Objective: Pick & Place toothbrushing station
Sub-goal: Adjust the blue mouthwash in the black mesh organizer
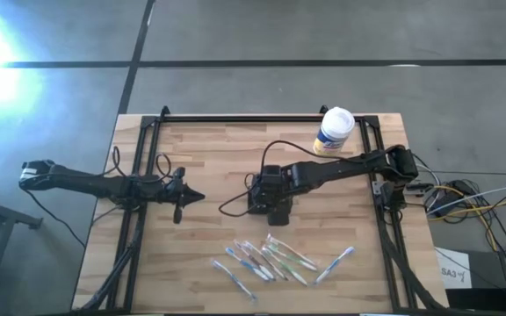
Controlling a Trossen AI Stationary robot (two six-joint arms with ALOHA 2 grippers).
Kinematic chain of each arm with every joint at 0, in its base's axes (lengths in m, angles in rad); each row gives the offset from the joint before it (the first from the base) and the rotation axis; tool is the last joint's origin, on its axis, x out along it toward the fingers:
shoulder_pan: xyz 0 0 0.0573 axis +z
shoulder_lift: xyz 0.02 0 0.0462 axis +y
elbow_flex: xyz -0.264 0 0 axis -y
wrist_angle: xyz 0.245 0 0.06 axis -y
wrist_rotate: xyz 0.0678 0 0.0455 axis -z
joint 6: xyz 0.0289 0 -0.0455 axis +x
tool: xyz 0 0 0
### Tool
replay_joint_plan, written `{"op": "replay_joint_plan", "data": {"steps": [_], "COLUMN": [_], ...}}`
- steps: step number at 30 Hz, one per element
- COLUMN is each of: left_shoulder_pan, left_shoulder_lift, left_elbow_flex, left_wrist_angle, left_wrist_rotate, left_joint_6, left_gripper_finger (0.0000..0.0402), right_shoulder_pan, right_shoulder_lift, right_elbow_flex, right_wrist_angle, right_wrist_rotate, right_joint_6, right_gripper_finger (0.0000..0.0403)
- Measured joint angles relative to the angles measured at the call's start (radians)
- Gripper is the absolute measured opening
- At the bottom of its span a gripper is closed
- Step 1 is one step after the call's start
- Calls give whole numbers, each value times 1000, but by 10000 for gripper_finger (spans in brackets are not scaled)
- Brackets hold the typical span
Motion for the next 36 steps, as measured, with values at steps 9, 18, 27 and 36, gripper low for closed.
{"op": "replay_joint_plan", "data": {"steps": [9,18,27,36], "left_shoulder_pan": [0,0,0,0], "left_shoulder_lift": [0,0,0,0], "left_elbow_flex": [0,0,0,0], "left_wrist_angle": [1,1,1,1], "left_wrist_rotate": [0,0,0,0], "left_joint_6": [0,0,0,0], "left_gripper_finger": [23,23,23,23], "right_shoulder_pan": [-5,-17,-21,-22], "right_shoulder_lift": [0,0,0,0], "right_elbow_flex": [-1,-2,-3,-6], "right_wrist_angle": [0,-2,-1,0], "right_wrist_rotate": [31,32,34,55], "right_joint_6": [-6,-18,-25,-26], "right_gripper_finger": [8,8,8,8]}}
